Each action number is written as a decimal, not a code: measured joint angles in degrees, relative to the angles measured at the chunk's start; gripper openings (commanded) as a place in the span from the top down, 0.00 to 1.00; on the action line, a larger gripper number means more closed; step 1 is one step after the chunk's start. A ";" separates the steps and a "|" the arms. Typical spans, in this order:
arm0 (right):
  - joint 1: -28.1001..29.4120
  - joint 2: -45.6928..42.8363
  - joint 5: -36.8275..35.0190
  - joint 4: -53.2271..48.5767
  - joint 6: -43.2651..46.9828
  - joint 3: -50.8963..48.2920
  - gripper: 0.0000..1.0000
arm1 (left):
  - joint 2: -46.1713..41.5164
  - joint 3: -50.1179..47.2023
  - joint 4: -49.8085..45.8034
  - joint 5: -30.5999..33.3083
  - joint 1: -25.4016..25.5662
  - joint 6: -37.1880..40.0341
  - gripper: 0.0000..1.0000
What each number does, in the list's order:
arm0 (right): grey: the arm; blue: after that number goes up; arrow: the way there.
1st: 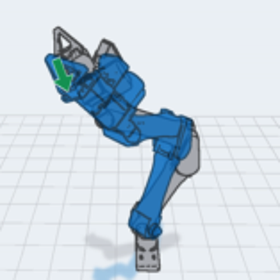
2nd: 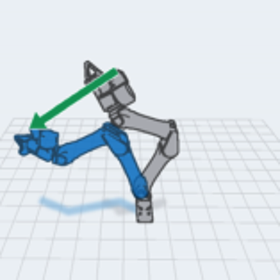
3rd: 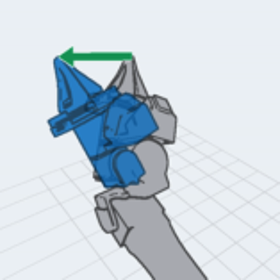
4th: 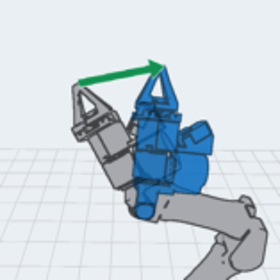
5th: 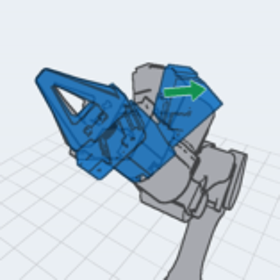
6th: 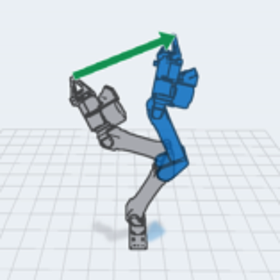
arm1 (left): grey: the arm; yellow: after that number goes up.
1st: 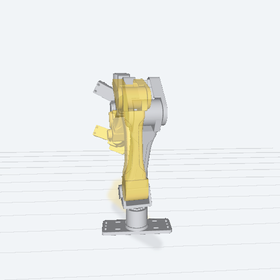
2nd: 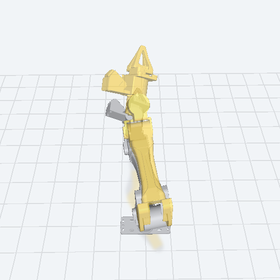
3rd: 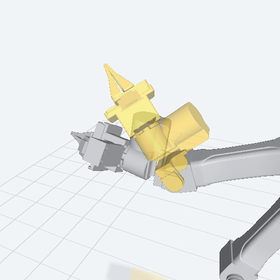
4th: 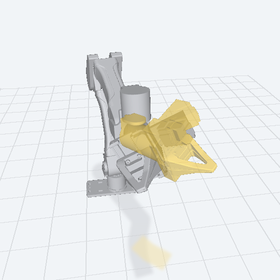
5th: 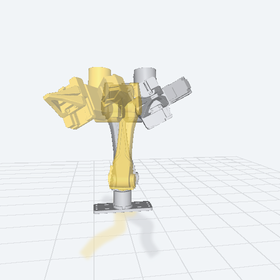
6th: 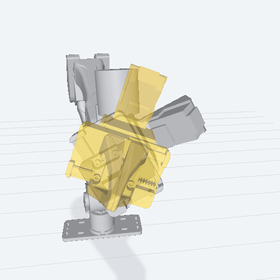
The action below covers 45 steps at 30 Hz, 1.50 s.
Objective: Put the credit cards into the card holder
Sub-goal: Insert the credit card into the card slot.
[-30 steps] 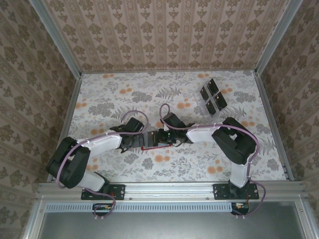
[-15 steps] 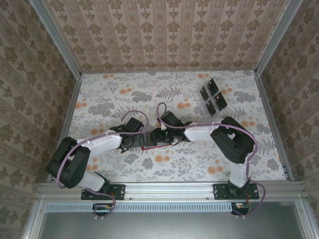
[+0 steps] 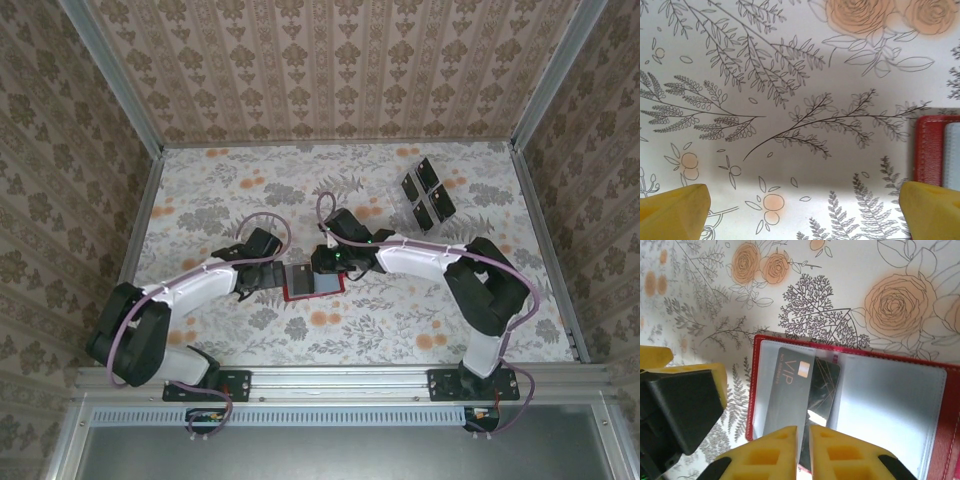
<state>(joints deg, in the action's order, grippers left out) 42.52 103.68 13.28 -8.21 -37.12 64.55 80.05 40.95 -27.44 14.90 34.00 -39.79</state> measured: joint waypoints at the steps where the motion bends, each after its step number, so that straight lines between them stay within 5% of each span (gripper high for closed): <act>1: 0.00 0.72 -0.09 -0.24 0.15 0.35 0.93 | 0.42 0.09 -0.31 0.13 -0.04 0.00 0.00; 41: 2.82 11.61 0.66 -1.27 0.74 7.50 0.98 | 7.21 1.49 1.46 -1.66 -0.31 0.85 0.00; 45: 2.89 11.63 0.68 -1.25 0.72 7.52 0.91 | 6.47 1.49 0.72 -1.40 -0.35 0.90 0.00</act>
<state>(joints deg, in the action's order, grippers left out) 45.41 115.31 13.96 -9.45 -36.40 72.07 86.52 42.44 -26.72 13.50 33.65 -38.89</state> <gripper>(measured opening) 0.043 0.997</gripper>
